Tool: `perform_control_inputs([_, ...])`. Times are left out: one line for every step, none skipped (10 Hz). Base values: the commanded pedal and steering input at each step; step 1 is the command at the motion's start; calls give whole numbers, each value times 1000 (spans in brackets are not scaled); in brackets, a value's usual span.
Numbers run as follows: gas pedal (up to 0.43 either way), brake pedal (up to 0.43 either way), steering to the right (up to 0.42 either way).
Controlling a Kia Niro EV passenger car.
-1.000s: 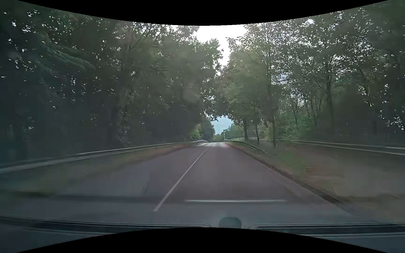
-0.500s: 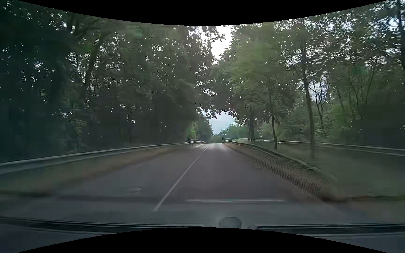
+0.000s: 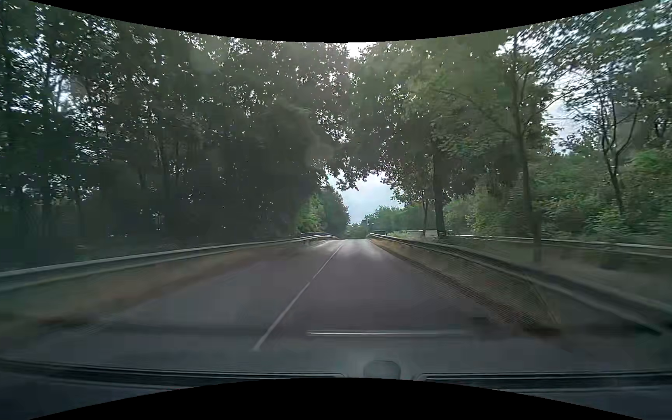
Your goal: Follow the waypoints while adhering to traffic rules and regulations
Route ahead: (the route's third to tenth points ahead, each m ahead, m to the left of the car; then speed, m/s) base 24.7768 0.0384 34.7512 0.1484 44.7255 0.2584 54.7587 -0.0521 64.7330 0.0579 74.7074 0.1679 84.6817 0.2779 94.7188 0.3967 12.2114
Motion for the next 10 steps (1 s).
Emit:
perform_control_inputs([177,0,0])
perform_control_inputs([177,0,0])
perform_control_inputs([177,0,0])
perform_control_inputs([177,0,0])
perform_control_inputs([177,0,0])
perform_control_inputs([177,0,0])
perform_control_inputs([177,0,-1])
perform_control_inputs([177,0,-1])
perform_control_inputs([177,0,-1])
perform_control_inputs([177,0,-1])
